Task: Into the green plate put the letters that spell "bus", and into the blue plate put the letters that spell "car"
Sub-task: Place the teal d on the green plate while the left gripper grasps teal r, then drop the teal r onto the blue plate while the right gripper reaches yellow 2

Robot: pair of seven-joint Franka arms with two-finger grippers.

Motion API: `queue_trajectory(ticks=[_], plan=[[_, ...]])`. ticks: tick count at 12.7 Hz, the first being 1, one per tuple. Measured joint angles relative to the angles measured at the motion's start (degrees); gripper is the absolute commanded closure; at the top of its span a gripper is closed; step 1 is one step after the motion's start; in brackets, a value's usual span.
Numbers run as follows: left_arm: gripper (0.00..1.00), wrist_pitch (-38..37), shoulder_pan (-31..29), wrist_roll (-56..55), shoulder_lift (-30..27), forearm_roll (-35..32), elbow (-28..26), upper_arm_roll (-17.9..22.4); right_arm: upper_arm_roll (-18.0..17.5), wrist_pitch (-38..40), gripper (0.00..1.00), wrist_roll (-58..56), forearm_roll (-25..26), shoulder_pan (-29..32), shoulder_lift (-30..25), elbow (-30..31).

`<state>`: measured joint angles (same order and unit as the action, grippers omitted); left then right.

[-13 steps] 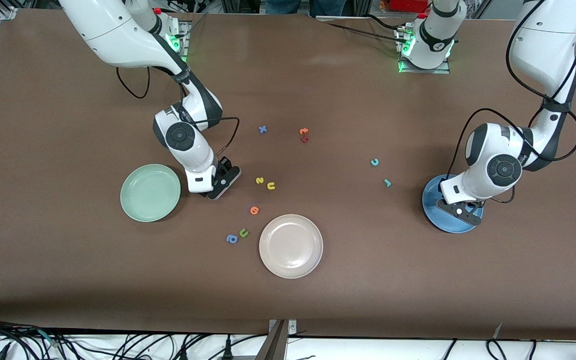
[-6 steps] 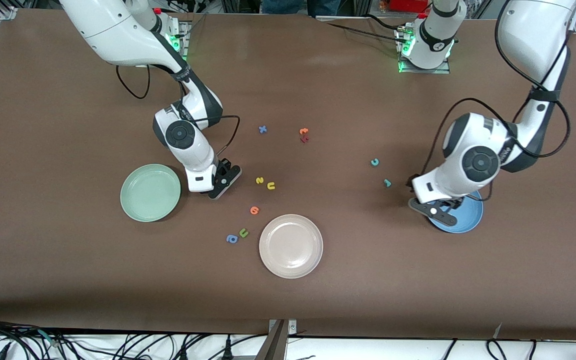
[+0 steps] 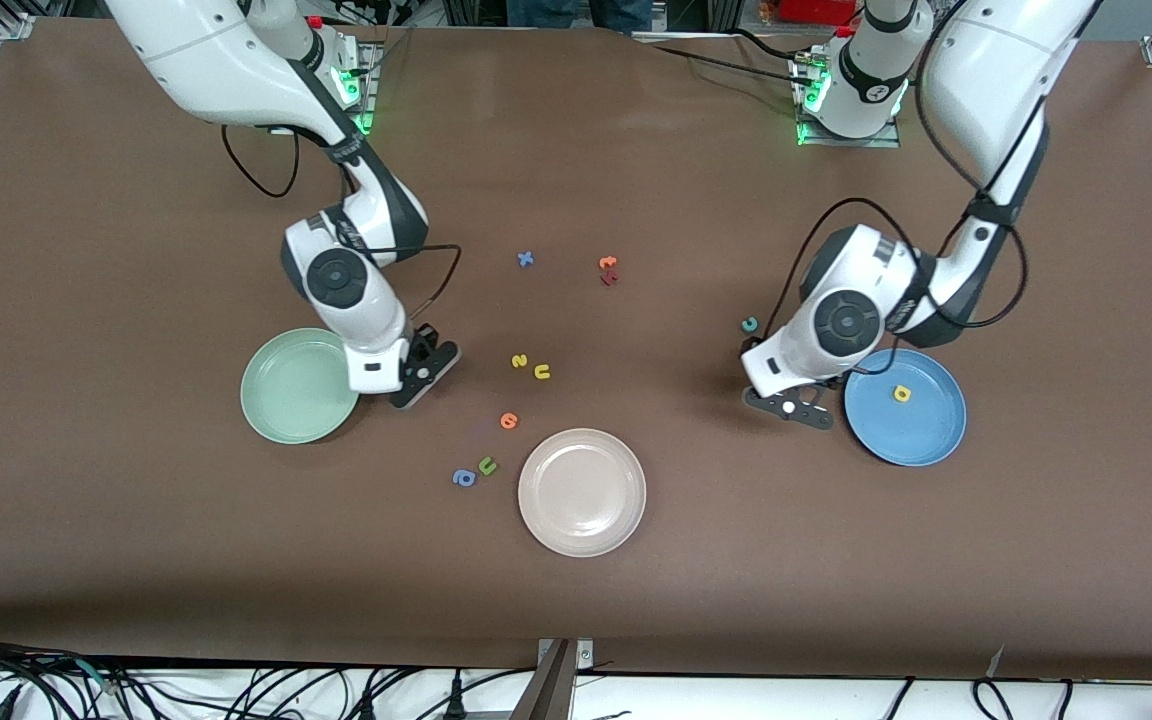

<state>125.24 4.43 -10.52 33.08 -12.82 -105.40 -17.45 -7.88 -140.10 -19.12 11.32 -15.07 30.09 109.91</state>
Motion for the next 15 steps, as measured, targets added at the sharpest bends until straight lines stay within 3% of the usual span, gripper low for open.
queue_trajectory(ticks=[3,7,8,11,14,15], plan=[[0.01,4.0,-0.4,-0.9,2.4,0.0,-1.5,0.4,4.5,5.4,0.92,-7.7,0.0,0.8,-4.1,-0.8],[0.02,11.0,-0.9,-1.8,2.9,-0.5,-5.7,0.7,10.8,6.4,0.92,-13.7,-0.4,1.3,-4.9,-0.6],[0.02,11.0,-0.9,-1.9,2.8,-0.5,-5.8,0.7,11.8,6.4,0.92,-13.7,-2.0,1.4,-4.9,-0.4],[0.02,10.9,-1.0,-2.5,2.7,-0.5,-5.9,0.7,15.0,6.3,0.92,-15.4,-14.7,1.4,-4.1,0.1],[0.03,10.5,-1.2,-2.7,2.6,-0.5,-5.9,0.6,16.2,5.5,0.90,-15.8,-19.9,1.4,-2.6,0.4],[0.05,9.9,-1.8,-2.7,2.4,-0.5,-5.9,0.7,16.2,4.9,0.84,-15.8,-21.4,1.4,-2.0,0.4]])
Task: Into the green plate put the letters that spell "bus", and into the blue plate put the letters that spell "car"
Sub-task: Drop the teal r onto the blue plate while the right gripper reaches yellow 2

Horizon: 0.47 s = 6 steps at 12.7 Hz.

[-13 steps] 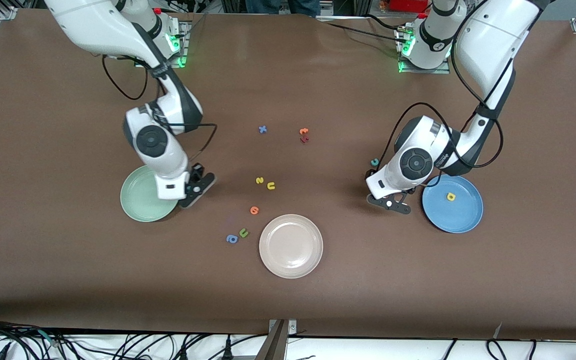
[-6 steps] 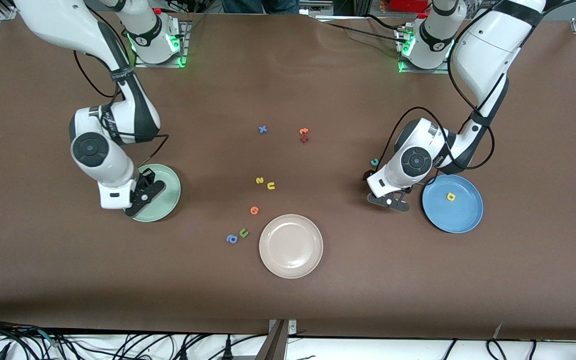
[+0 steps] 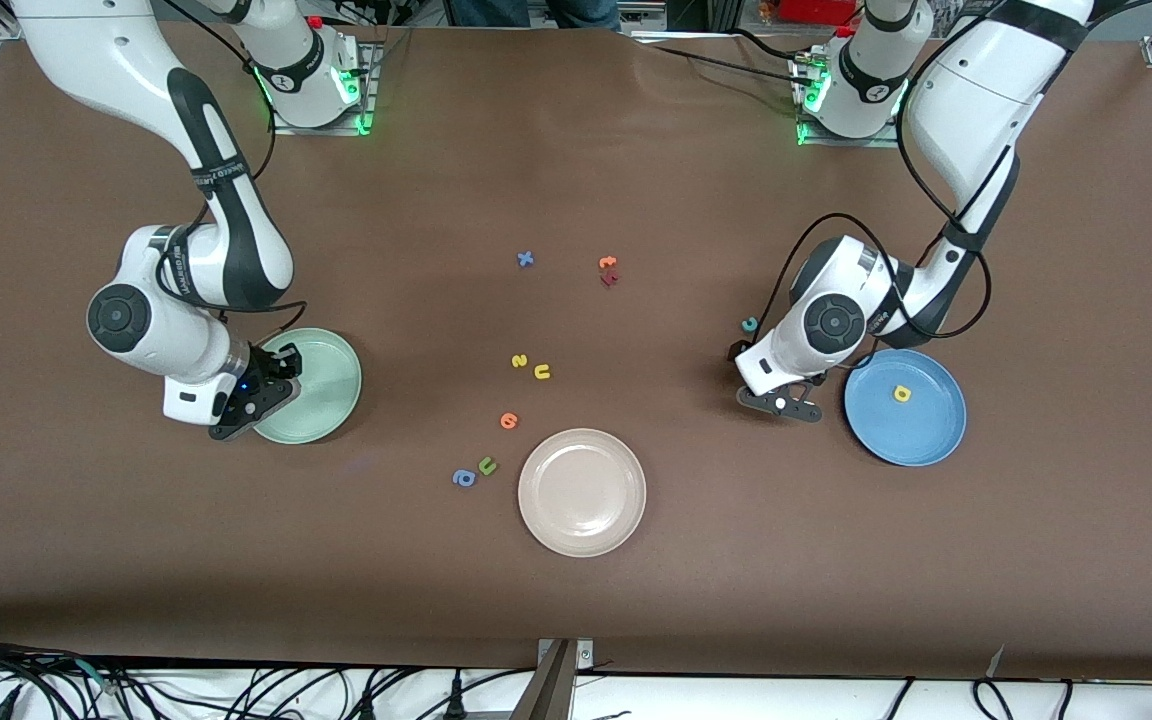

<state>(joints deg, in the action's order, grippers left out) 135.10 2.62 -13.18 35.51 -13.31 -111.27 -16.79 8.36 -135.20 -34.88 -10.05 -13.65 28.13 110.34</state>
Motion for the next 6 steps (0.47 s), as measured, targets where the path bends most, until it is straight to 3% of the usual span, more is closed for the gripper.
queue_trajectory(ticks=[1,3,4,6], plan=[[0.07,-0.4,-0.7,0.0,-0.1,0.0,0.0,0.0,0.0,-0.6,0.62,0.0,-1.1,0.0,0.7,0.0],[0.21,-0.6,-1.4,0.0,-0.2,0.0,-0.1,0.0,0.1,-1.1,0.49,0.0,-1.9,0.0,1.8,0.0],[0.37,-0.7,-1.3,-0.1,-0.3,0.0,-0.1,-0.1,0.1,-1.2,0.47,0.1,-2.0,0.0,1.9,0.0],[0.59,-1.1,-1.3,-0.1,-0.7,0.0,-0.1,-0.2,0.1,-1.2,0.46,0.5,-2.2,0.0,1.9,-0.1]])
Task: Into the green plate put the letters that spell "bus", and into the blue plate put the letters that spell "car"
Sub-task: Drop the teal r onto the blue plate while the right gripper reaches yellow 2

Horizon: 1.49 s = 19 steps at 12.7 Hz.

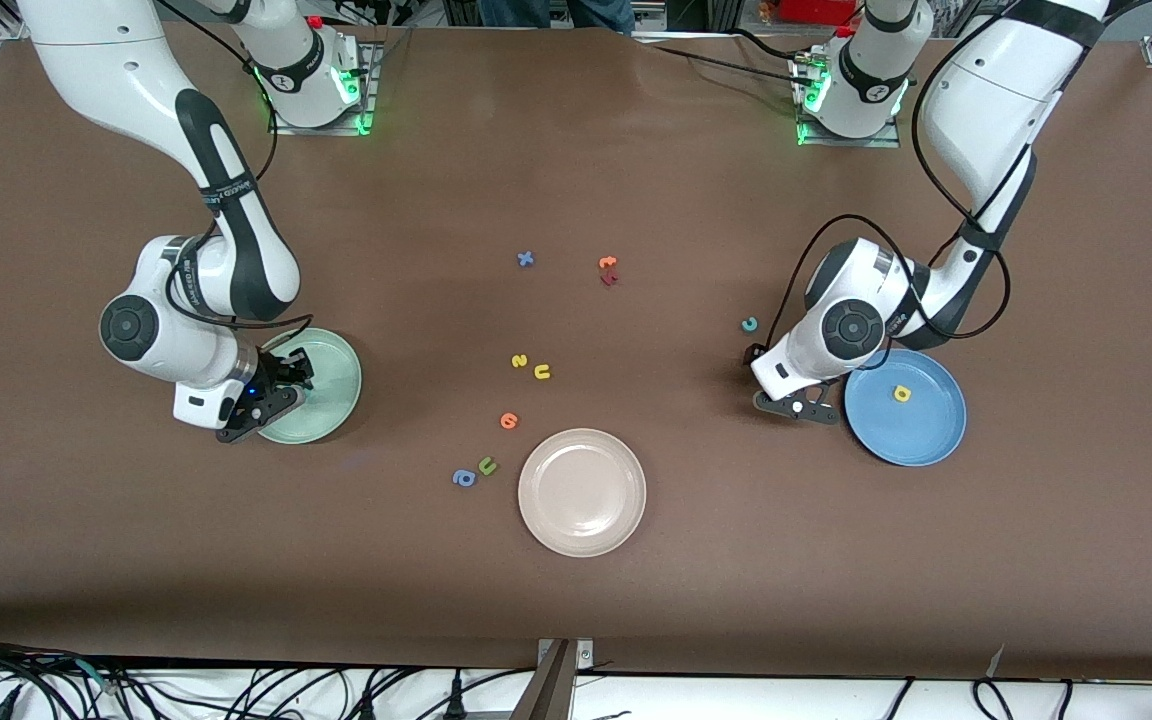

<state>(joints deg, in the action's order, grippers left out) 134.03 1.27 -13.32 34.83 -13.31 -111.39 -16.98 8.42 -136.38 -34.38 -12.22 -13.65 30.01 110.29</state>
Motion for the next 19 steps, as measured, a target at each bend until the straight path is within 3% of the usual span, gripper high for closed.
queue_trajectory(ticks=[1,3,7,9,12,15,19], plan=[[0.66,-0.2,0.0,-0.1,-0.2,0.0,0.0,0.0,-0.1,0.0,0.46,1.3,-0.2,0.0,-0.2,-0.1],[0.77,-0.2,0.0,-0.8,-0.4,0.0,-0.1,0.0,-1.7,0.5,0.20,9.3,-0.4,-0.3,-1.7,-0.3],[0.84,-0.2,0.0,-3.1,-0.5,0.0,-0.2,0.0,-9.0,-0.1,0.19,32.5,1.1,-3.4,-3.9,-0.3],[0.85,-0.2,0.0,-3.3,-0.5,0.0,-0.2,0.0,-11.0,-2.4,0.18,45.8,6.4,-6.2,-3.8,-0.2],[0.87,-0.2,0.0,-3.3,-0.5,0.0,-0.2,0.0,-11.7,-4.6,0.19,62.7,14.0,-11.4,-2.6,-0.2],[0.87,-0.8,0.0,-3.4,-0.6,0.0,-0.1,0.0,-11.8,-10.2,0.18,77.2,14.9,-15.1,-1.2,-0.2],[0.88,-4.6,-0.5,-3.4,-2.2,0.0,1.7,0.1,-12.0,-14.4,0.18,80.3,19.6,-17.4,1.8,-1.0]])
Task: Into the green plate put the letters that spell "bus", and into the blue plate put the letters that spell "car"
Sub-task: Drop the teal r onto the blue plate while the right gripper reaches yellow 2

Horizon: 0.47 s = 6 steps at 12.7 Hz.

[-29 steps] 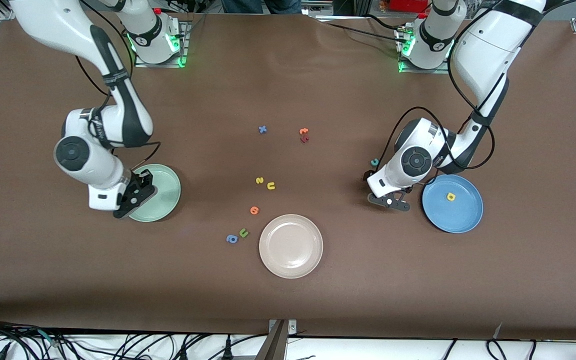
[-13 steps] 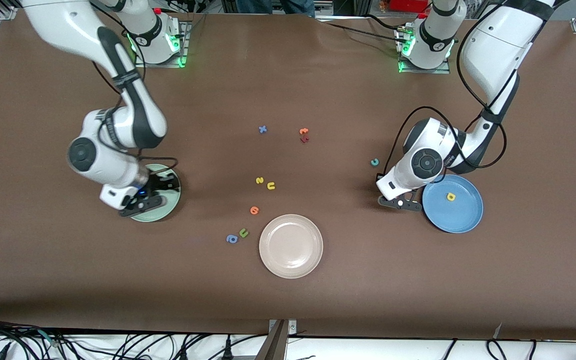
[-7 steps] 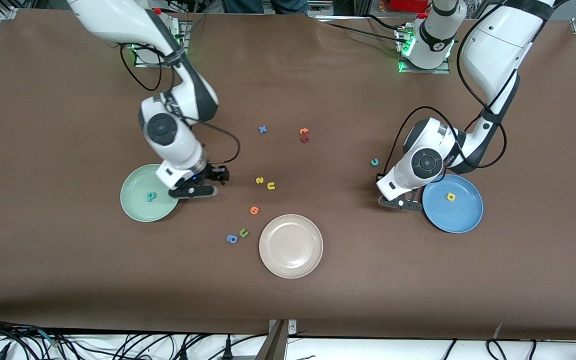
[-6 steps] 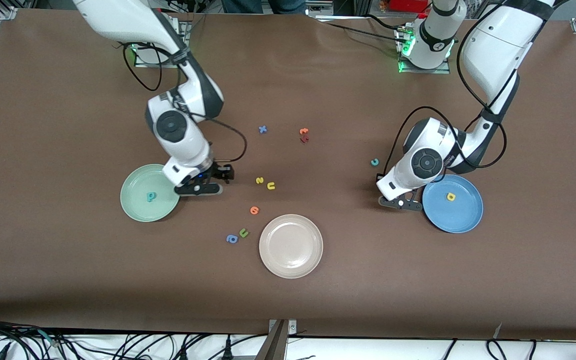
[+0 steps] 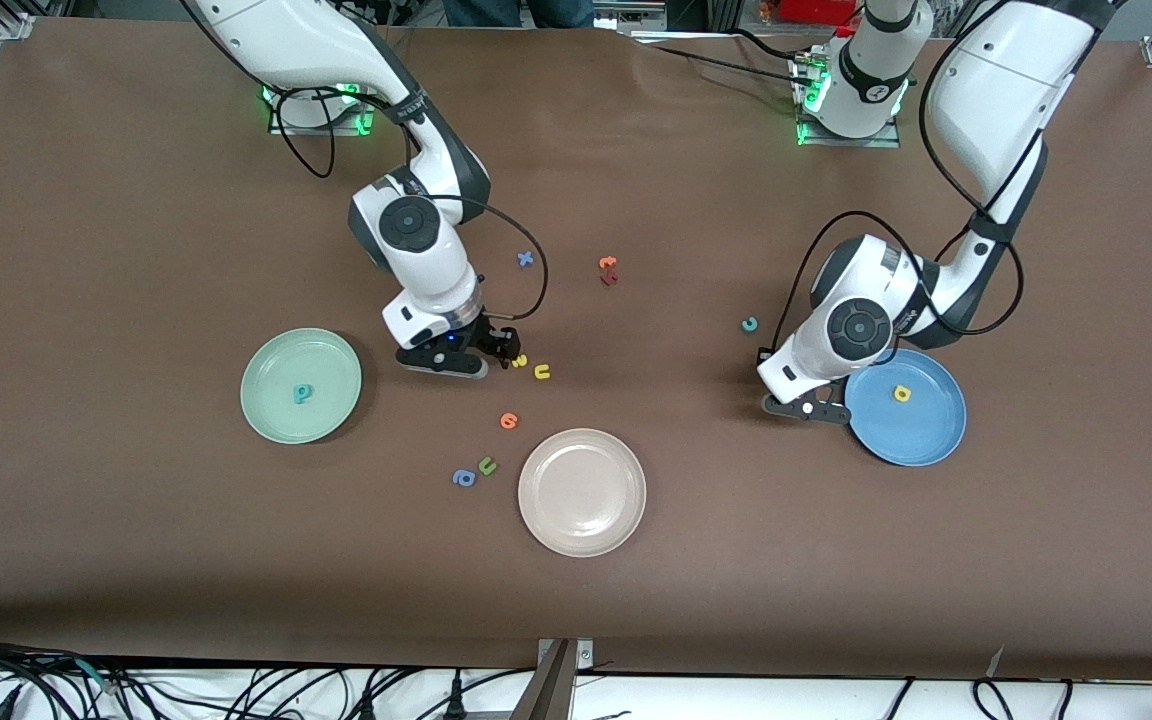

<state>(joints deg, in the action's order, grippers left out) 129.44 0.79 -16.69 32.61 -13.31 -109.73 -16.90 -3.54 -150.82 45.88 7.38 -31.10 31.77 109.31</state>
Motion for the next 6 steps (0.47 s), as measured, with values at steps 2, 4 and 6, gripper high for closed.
queue_trajectory(ticks=[2,4,6], plan=[[0.88,-2.0,-1.3,0.4,-1.1,-0.1,1.1,0.1,-1.2,-0.3,0.18,-3.3,1.0,-0.3,2.3,-2.2],[0.88,-2.9,-3.3,4.6,-1.7,-0.2,2.0,0.3,-1.9,-0.4,0.18,-9.6,1.2,-1.0,3.8,-4.0],[0.88,-2.9,-7.6,13.3,-1.7,-0.3,3.5,0.5,-1.9,-0.3,0.18,-16.3,1.2,-1.4,4.1,-4.2]])
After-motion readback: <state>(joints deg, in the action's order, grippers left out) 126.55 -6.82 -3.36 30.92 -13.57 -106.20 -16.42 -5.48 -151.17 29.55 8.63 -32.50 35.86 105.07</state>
